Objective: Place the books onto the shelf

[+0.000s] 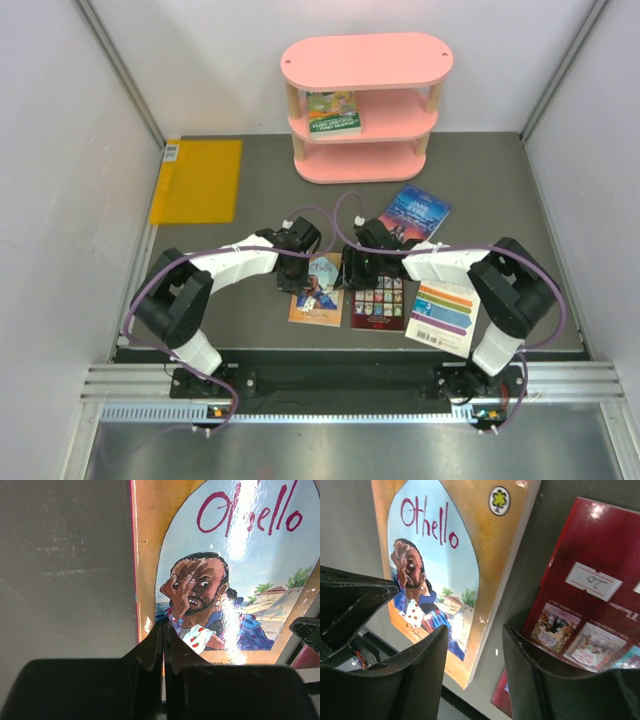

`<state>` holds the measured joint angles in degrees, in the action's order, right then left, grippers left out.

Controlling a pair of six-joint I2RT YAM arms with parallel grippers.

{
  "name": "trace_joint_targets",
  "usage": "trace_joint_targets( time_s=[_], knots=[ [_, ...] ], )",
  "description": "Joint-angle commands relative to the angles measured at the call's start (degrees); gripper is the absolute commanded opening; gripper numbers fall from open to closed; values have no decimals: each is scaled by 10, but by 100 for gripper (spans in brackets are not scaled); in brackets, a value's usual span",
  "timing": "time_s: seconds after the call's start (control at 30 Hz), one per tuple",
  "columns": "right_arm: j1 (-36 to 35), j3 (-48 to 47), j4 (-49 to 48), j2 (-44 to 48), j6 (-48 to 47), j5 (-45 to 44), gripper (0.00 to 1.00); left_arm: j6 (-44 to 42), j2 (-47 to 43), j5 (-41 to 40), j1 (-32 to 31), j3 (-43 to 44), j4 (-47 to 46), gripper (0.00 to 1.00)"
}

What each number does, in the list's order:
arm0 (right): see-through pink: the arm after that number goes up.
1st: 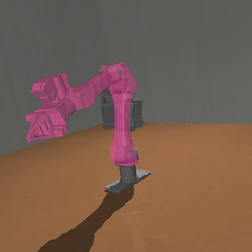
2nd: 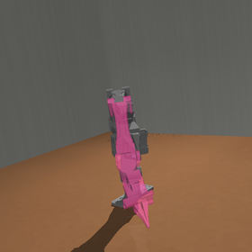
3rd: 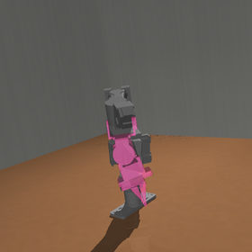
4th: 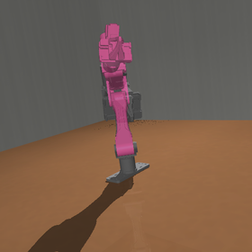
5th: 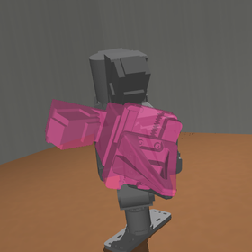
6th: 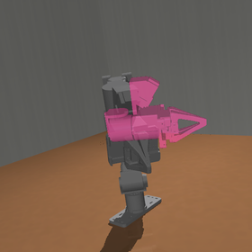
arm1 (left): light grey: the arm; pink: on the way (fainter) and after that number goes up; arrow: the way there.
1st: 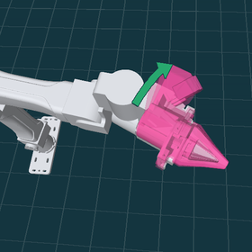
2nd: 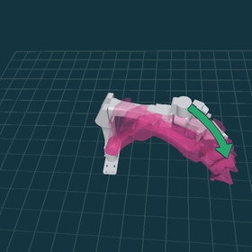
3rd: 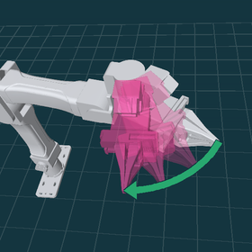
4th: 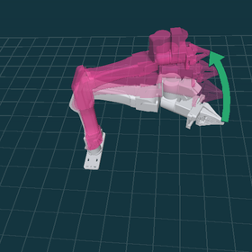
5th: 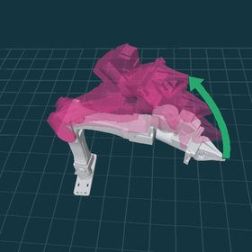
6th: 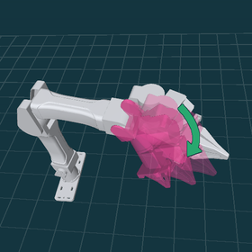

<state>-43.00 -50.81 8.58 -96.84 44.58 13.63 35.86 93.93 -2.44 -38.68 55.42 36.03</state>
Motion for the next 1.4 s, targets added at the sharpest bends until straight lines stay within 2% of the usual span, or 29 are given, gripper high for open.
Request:
trace_joint_targets(
  time_s=[0.0,0.17,0.33,0.47,0.67,0.7,0.8,0.83,0.87,0.9,1.0,1.07,1.1,1.23,1.37],
  knots=[
    [-12,-8,-64,-21,3,19,48,2,27,-14,-4,-9,-4,0],
    [-26,-10,-108,-27,10,39,47,1,35,-9,-8,-12,-9,0],
    [-44,-35,-87,-7,7,29,47,3,41,-6,-11,-20,-16,0],
    [-66,-68,-29,8,-7,11,47,4,45,-5,-14,-21,-18,0],
    [-74,-76,-39,-5,-3,12,47,5,48,-3,-18,-18,-22,0],
    [-75,-75,-44,-16,-2,14,46,4,45,-4,-18,-16,-21,0],
    [-77,-65,-65,-26,2,23,30,6,29,-17,-19,-15,-15,0],
    [-78,-63,-67,-27,5,25,11,7,23,-24,-19,-13,-6,4],
    [-79,-62,-68,-27,6,24,3,9,17,-43,-20,-12,-1,19],
    [-78,-61,-66,-26,7,21,0,10,3,-52,-19,-9,5,28],
    [-77,-59,-56,-19,6,11,0,12,-31,-91,-20,-4,25,60],
    [-77,-58,-56,-13,3,1,0,18,-52,-116,-18,0,44,73],
    [-75,-57,-57,-8,3,-2,0,19,-72,-140,-18,3,50,83],
    [-64,-54,-81,1,5,-8,0,39,-134,-193,-19,14,77,98],
    [-19,-47,-166,-4,24,26,0,54,-209,-218,-18,0,63,99]
  ],
)
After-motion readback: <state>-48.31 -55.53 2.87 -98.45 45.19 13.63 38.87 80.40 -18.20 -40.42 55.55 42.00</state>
